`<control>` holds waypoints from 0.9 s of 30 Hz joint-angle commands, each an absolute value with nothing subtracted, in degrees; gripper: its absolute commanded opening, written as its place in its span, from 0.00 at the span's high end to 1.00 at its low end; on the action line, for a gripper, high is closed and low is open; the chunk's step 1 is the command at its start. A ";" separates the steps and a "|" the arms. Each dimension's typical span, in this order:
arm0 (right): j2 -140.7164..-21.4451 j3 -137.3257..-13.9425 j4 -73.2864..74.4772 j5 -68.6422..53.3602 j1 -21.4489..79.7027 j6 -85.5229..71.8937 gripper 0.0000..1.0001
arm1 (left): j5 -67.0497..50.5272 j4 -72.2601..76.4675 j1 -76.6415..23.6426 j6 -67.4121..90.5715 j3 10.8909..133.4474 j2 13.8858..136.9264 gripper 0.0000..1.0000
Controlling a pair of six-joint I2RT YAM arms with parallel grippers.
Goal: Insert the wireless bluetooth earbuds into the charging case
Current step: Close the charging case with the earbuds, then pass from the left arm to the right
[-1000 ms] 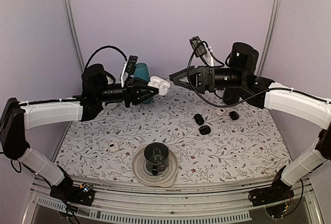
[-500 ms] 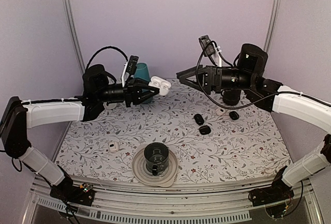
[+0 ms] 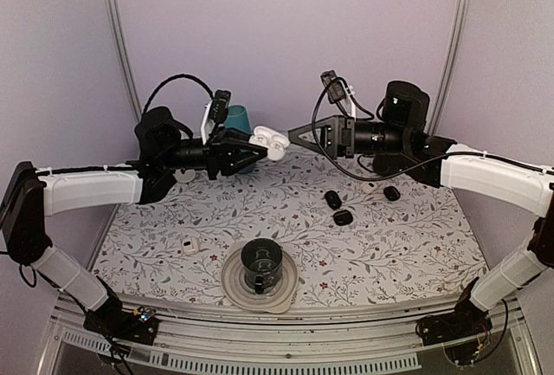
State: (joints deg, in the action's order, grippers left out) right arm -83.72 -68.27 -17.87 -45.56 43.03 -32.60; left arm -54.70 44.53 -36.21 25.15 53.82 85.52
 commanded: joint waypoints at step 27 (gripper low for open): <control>-83.05 -67.57 -16.33 -37.49 46.79 -26.42 0.34 | -54.03 46.84 -37.00 30.80 56.89 88.46 1.00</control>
